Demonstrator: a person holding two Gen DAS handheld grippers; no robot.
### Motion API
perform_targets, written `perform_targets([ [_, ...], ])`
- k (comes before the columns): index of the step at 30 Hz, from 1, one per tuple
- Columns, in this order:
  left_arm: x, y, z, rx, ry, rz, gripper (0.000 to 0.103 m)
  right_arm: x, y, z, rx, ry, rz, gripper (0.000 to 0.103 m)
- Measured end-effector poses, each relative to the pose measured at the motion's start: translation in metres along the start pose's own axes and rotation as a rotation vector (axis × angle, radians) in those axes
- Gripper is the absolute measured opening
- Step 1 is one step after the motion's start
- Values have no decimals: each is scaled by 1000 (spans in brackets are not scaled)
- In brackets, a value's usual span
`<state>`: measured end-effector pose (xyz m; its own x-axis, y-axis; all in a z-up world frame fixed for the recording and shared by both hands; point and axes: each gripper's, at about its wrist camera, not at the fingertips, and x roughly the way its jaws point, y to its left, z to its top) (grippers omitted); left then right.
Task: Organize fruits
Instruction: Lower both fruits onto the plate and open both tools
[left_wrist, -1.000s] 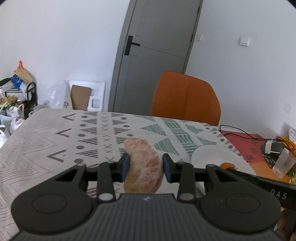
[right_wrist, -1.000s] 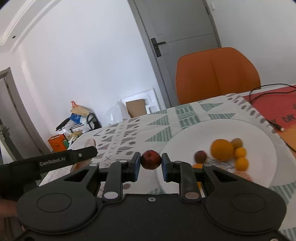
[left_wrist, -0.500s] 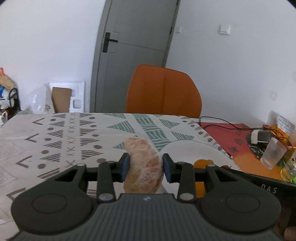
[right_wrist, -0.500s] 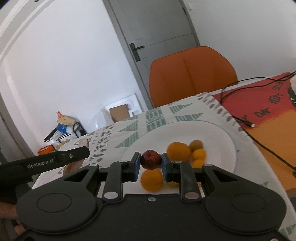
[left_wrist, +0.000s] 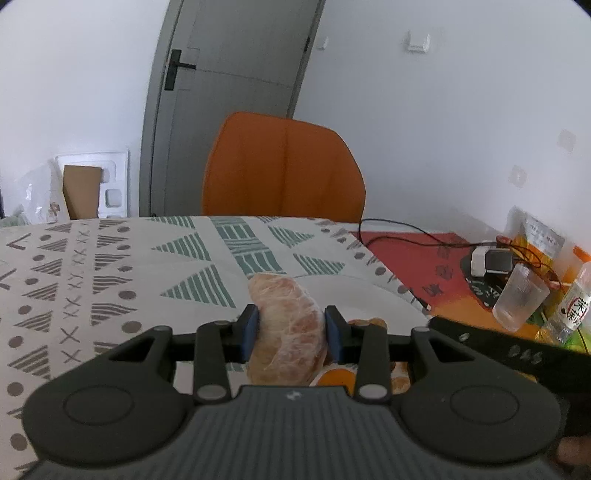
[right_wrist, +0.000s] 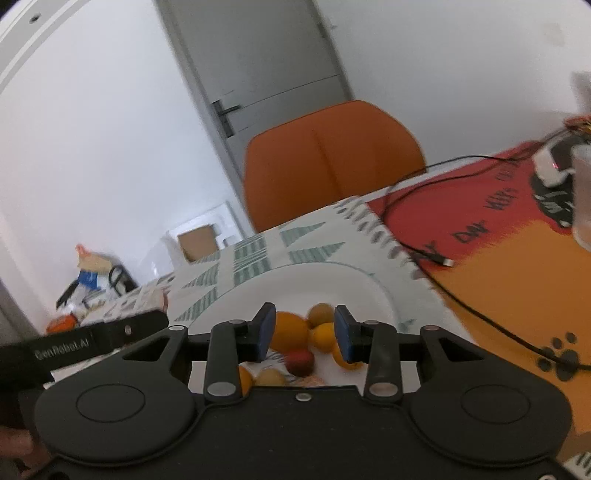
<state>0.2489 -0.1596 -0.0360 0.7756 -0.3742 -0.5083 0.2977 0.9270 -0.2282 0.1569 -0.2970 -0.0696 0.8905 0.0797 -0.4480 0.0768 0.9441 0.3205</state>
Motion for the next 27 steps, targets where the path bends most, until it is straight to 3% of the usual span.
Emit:
perform_targets([
  [5,9,-7,-2,15,13,-2,38,-8,-15,2,27,-10,-31,36],
  [16,5,-6,2,8,10,34,42,-7,-13,1,33,-2,-13,36],
  [27,-21,7,-1,-4,6,75,59,-12,9,-10,0,23,21,46],
])
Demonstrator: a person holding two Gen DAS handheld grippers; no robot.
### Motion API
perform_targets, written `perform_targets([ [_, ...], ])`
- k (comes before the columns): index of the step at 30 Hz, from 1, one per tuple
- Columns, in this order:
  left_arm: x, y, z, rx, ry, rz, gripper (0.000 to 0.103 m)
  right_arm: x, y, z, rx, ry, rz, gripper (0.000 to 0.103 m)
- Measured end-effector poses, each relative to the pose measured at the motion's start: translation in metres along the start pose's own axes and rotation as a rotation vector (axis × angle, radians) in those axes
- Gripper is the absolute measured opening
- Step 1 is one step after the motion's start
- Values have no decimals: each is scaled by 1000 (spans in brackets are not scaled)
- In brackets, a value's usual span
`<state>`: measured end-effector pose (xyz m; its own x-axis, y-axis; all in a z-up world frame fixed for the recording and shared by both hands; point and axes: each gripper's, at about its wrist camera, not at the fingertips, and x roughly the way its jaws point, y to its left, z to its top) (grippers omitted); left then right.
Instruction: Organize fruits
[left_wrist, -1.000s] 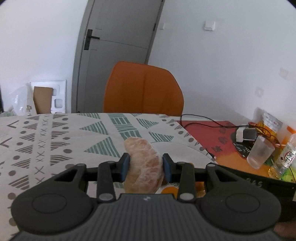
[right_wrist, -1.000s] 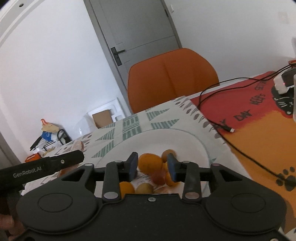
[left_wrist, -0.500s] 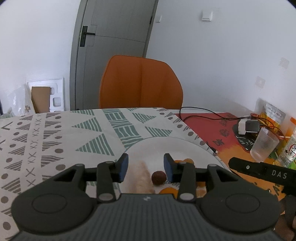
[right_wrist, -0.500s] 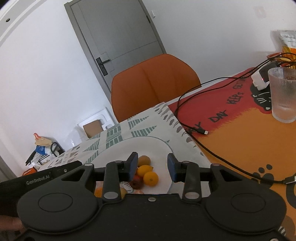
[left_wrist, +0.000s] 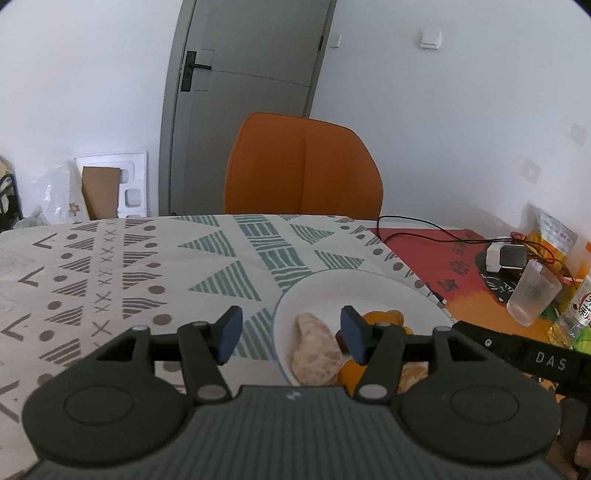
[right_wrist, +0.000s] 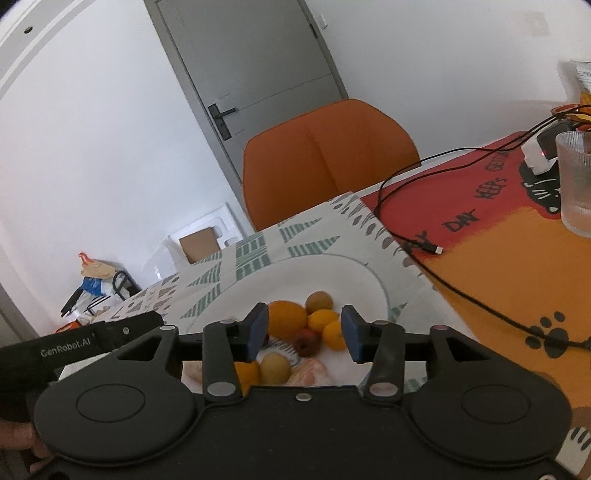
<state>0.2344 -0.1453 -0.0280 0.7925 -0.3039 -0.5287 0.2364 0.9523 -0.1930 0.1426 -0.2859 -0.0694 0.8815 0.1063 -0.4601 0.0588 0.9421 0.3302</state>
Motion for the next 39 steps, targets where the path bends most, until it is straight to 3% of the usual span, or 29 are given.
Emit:
perform_targets([
  [4,-10,7,1,-19,0,20,62,-5,9,-3,-14,3,13,55],
  [8,-25,12,3,-31,-19,66,80,-11,19,-4,-30,4,28,64],
  [14,-50,21,-1,-40,-32,108,87,-24,36,-8,-72,3,55,84],
  [22,-84,39,-8,-67,-45,157,99,-42,54,-12,-99,11,88,103],
  [32,-124,55,-12,-69,-41,205,103,-59,74,-16,-108,52,126,103],
  [39,-153,59,-20,-56,-45,230,103,-75,90,-24,-199,90,133,103],
])
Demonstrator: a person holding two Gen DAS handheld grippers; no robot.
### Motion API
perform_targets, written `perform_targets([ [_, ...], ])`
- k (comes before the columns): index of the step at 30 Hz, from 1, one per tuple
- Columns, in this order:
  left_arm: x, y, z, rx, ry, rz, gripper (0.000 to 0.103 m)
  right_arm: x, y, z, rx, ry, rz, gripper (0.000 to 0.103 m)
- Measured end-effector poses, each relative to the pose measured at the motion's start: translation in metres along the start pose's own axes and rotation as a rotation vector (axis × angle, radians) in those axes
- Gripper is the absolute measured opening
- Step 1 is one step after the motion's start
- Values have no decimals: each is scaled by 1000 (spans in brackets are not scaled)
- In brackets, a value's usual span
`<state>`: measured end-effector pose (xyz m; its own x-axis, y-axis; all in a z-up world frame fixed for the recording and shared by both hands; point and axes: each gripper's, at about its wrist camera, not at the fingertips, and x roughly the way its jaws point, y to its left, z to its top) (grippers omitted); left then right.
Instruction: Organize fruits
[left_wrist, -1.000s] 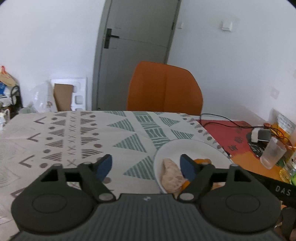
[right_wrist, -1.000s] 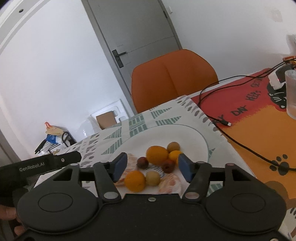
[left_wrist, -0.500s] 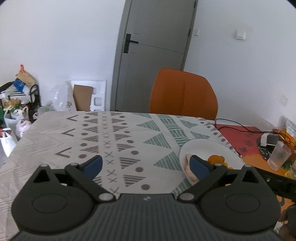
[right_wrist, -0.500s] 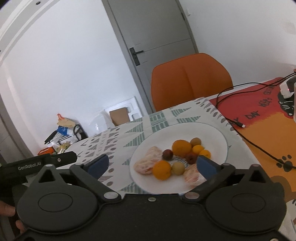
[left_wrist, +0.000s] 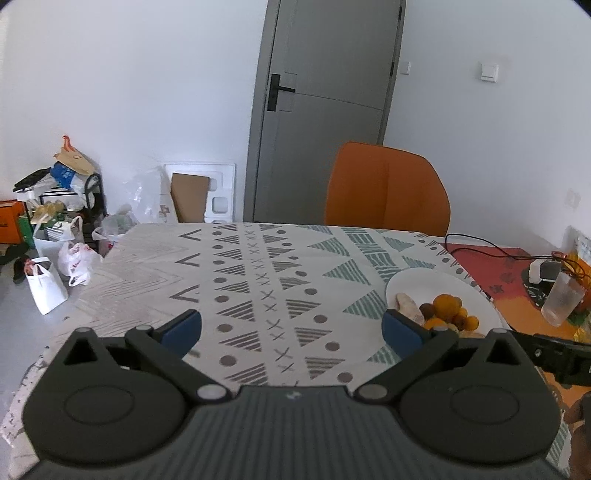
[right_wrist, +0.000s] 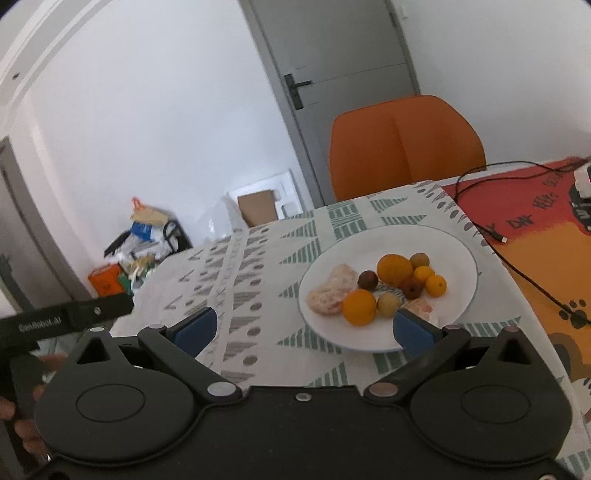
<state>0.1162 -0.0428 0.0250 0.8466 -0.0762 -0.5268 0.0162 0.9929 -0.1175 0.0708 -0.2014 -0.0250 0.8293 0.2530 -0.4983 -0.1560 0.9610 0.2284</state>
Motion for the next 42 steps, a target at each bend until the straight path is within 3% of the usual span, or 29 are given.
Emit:
perform_targets([
  [11,-41,28,-26,-20,11,48,103,-14,28,-14,-102,47,55,103],
  [20,-68,44,-37,-15,-15,67,103,-31,42,-25,-133,67,-18,103],
  [26,-75,49,-48,-12,6,56,103,-43,44,-32,-142,66,-43,103],
  [42,-83,54,-54,9,11,81,103,-46,47,-41,-119,63,2,103],
])
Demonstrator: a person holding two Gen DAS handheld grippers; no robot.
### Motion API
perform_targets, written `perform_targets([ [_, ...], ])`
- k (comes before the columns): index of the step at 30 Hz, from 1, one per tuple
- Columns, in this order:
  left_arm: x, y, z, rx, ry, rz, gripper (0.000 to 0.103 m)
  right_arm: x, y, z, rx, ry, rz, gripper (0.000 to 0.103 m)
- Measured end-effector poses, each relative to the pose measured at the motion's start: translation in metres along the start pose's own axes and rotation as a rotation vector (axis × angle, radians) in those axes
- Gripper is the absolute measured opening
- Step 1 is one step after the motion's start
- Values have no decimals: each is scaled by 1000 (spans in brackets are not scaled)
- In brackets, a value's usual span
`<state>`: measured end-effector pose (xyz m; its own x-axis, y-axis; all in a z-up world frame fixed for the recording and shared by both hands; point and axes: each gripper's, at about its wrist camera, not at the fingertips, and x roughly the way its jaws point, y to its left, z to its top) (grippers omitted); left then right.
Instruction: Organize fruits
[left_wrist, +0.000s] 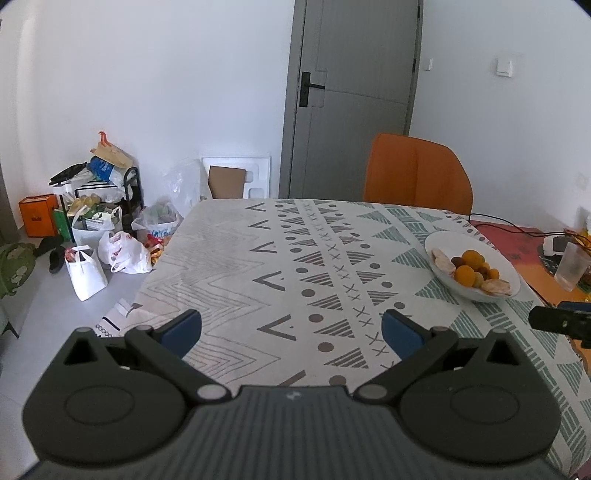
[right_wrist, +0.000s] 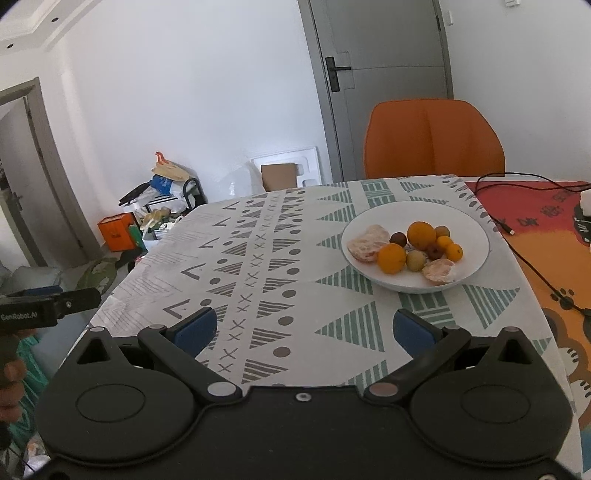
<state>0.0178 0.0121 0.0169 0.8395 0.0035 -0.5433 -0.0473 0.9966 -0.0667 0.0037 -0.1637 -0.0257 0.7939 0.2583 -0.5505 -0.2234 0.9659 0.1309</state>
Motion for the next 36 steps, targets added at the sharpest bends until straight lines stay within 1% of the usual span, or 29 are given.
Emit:
perform_targets([
  [23,-5,-6,0,34,1,-6,103,0,4,-1,8,-2,10,103],
  [36,-7,-7,2,29,-1,-11,103,-1,6,-2,-2,-10,13,103],
])
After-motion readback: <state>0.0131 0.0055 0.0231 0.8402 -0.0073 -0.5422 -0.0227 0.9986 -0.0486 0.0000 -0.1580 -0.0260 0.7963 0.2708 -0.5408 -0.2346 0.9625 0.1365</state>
